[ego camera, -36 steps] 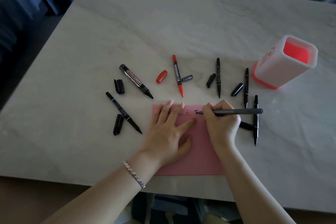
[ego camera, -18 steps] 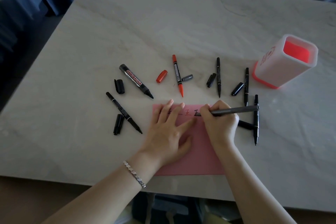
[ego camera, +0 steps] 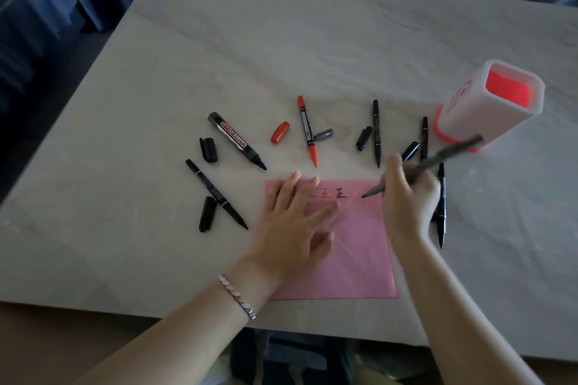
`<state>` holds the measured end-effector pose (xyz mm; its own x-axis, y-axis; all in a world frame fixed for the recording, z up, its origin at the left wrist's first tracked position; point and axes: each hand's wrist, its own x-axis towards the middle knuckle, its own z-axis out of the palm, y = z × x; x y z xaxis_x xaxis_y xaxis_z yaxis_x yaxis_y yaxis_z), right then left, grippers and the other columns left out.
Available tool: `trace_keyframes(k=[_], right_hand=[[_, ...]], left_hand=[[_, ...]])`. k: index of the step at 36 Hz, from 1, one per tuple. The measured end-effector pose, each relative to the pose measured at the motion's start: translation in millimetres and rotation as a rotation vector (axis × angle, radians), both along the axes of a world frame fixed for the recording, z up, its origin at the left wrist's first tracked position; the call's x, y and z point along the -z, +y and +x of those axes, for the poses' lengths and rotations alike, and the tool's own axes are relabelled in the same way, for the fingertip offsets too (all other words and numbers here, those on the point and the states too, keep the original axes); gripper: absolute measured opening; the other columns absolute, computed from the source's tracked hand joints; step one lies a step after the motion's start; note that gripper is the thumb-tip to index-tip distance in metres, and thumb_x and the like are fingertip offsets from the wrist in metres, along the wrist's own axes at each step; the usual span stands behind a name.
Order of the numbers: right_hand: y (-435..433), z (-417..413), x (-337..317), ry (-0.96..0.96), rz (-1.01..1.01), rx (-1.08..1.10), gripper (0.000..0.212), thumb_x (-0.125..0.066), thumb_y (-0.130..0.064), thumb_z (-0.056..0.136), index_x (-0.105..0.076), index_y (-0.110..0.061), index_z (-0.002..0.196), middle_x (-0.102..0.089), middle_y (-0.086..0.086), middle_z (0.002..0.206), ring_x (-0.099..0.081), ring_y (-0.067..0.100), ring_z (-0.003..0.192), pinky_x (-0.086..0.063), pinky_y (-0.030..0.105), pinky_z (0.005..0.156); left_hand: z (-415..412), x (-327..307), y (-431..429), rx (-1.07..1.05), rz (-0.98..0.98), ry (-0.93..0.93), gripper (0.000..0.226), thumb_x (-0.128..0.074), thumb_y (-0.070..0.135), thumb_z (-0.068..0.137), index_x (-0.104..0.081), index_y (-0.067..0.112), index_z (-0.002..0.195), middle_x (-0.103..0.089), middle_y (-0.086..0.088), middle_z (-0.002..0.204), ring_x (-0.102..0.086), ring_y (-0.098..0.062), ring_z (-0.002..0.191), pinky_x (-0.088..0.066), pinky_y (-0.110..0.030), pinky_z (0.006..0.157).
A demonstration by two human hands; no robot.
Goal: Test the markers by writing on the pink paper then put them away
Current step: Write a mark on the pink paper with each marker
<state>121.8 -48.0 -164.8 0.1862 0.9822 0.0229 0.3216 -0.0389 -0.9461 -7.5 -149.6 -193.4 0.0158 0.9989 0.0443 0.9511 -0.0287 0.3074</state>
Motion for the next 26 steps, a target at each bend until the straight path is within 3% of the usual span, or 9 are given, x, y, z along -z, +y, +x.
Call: trace_keyframes(k=[2, 4, 10, 12, 18, 26], right_hand=[[18.1, 4.8, -14.8, -0.154, -0.112, -0.13, 0.038, -0.052, -0.03, 0.076, -0.055, 0.003, 0.058, -0.05, 0.0, 0.039, -0.041, 0.006, 0.037, -0.034, 0.023, 0.046], [38.1, 6.9, -29.1, -0.292, -0.22, -0.288, 0.032, -0.057, -0.03, 0.079, -0.055, -0.005, 0.06, -0.051, -0.005, 0.033, -0.043, 0.004, 0.031, -0.036, 0.023, 0.045], [74.7, -15.9, -41.9, -0.651, -0.123, -0.546, 0.034, -0.06, -0.04, 0.083, -0.058, -0.007, 0.079, -0.058, 0.004, 0.061, -0.052, 0.017, 0.054, -0.04, 0.025, 0.049], [81.2, -26.7, -38.2, -0.705, -0.112, -0.574, 0.034, -0.058, -0.041, 0.083, -0.056, -0.009, 0.076, -0.06, 0.006, 0.063, -0.059, 0.024, 0.06, -0.046, 0.029, 0.055], [80.6, -50.0, -25.6, -0.854, -0.079, -0.557, 0.043, -0.052, -0.041, 0.088, -0.065, -0.001, 0.079, -0.061, 0.011, 0.067, -0.062, 0.032, 0.066, -0.047, 0.03, 0.057], [79.3, -25.0, -26.0, -0.813, -0.026, -0.446, 0.034, -0.048, -0.026, 0.089, -0.065, 0.0, 0.076, -0.065, 0.017, 0.073, -0.061, 0.037, 0.07, -0.048, 0.033, 0.058]], left_hand=[[-0.6, 1.2, -0.5, 0.004, 0.006, 0.003, 0.042, -0.046, 0.045, 0.079, -0.057, 0.031, 0.117, -0.053, -0.012, 0.132, -0.039, -0.037, 0.128, -0.02, -0.048, 0.108], [-1.0, 1.1, -0.7, 0.007, -0.004, 0.012, 0.044, -0.044, 0.046, 0.08, -0.057, 0.031, 0.12, -0.051, -0.011, 0.134, -0.038, -0.036, 0.13, -0.018, -0.048, 0.109], [-1.0, 0.4, -1.3, 0.0, -0.022, 0.024, 0.045, -0.042, 0.048, 0.081, -0.057, 0.032, 0.121, -0.05, -0.009, 0.135, -0.036, -0.035, 0.131, -0.022, -0.049, 0.109], [-1.2, 0.0, -1.5, 0.0, -0.027, 0.031, 0.046, -0.042, 0.048, 0.081, -0.056, 0.032, 0.121, -0.05, -0.009, 0.135, -0.036, -0.035, 0.132, -0.021, -0.049, 0.109], [-1.6, -1.5, -1.7, -0.001, -0.031, 0.037, 0.046, -0.042, 0.048, 0.08, -0.056, 0.033, 0.122, -0.05, -0.009, 0.135, -0.038, -0.035, 0.131, -0.024, -0.049, 0.108], [-1.9, -0.4, -1.1, 0.001, -0.002, 0.028, 0.045, -0.043, 0.047, 0.08, -0.058, 0.032, 0.12, -0.052, -0.009, 0.133, -0.04, -0.035, 0.129, -0.023, -0.047, 0.11]])
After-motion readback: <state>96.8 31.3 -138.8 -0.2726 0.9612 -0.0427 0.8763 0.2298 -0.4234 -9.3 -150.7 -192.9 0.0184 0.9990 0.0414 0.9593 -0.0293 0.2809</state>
